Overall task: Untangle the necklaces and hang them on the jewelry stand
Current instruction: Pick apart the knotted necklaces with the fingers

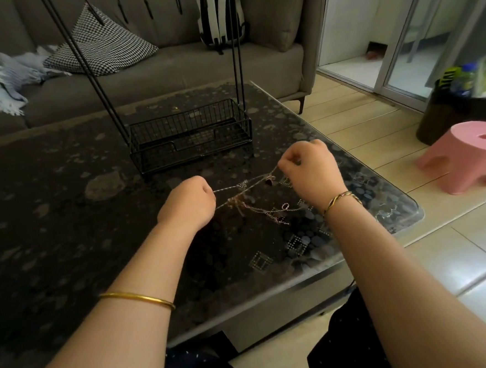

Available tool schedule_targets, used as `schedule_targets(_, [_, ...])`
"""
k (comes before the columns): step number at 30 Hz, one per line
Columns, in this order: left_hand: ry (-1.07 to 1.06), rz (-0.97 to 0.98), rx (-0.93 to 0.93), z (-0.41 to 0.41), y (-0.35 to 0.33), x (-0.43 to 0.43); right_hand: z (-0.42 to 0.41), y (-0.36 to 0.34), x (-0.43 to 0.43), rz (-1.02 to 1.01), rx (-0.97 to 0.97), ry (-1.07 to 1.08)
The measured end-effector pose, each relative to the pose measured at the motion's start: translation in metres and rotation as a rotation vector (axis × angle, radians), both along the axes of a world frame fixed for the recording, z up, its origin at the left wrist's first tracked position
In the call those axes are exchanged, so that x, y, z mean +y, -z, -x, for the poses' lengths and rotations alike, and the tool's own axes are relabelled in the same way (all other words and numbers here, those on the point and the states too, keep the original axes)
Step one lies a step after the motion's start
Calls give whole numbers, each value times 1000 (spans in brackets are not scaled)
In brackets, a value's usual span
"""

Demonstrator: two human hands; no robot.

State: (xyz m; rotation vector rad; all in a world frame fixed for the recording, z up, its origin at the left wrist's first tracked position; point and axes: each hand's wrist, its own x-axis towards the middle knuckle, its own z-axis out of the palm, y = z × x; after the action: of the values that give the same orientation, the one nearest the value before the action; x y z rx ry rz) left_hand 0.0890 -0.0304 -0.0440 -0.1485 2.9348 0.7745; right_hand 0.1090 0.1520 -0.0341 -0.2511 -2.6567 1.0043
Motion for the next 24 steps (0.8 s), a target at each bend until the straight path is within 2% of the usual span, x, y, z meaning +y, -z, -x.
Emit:
schedule_targets(4, [16, 108, -62, 0, 1, 0, 5, 3, 1, 37, 40, 72])
schedule_targets(10, [9, 308, -130, -3, 0, 0, 6, 1, 3, 169, -7, 130])
schedule_targets(12, [-1, 331, -142, -3, -1, -1, 4, -1, 2, 310, -50, 106])
schedule_targets(15, [-13, 327, -149, -3, -1, -1, 0, -7, -2, 625, -192, 29])
schedule_targets(16, [-10, 319, -161, -4, 0, -1, -1, -8, -3, 657, -214, 3])
schedule_targets(18, [0, 295, -180, -4, 1, 1, -2, -8, -6, 641, -212, -34])
schedule_targets(21, [57, 194, -85, -4, -2, 7, -4, -8, -10, 644, -191, -93])
schedule_targets(24, [135, -220, -52, -7, -12, 17, -4, -8, -14, 662, -157, -143])
